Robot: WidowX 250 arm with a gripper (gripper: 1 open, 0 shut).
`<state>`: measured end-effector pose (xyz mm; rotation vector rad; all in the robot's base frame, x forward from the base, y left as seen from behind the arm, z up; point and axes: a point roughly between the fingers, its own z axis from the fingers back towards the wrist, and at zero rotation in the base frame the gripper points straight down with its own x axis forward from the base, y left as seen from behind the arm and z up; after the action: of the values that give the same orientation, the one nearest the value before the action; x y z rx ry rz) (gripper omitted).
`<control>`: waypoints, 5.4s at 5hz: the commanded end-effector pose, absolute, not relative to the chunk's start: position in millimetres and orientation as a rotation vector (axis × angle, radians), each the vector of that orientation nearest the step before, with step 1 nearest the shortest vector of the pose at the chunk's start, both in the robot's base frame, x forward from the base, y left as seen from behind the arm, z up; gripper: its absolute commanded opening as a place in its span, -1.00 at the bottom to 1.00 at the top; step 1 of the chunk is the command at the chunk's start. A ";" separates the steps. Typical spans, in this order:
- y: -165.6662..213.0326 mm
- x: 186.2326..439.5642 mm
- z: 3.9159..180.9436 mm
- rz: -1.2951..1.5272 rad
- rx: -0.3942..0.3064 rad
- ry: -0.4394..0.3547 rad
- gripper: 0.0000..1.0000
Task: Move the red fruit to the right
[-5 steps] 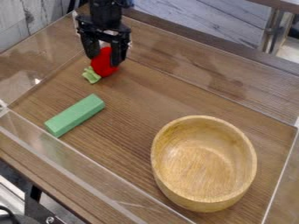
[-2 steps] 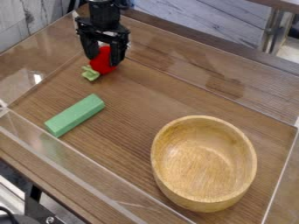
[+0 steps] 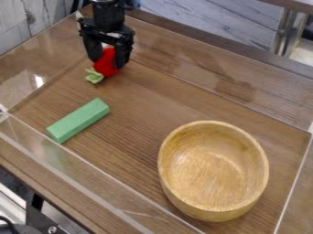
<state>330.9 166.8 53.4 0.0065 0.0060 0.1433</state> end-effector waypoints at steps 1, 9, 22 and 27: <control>173.1 337.3 69.9 0.155 0.026 -0.040 1.00; 142.0 327.3 129.5 0.164 -0.011 -0.127 -1.00; -83.4 219.5 110.4 -0.284 -0.065 -0.077 1.00; -87.4 218.7 120.4 -0.307 -0.052 -0.099 1.00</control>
<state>215.6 -85.6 114.4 -0.0501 -0.0717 -0.3001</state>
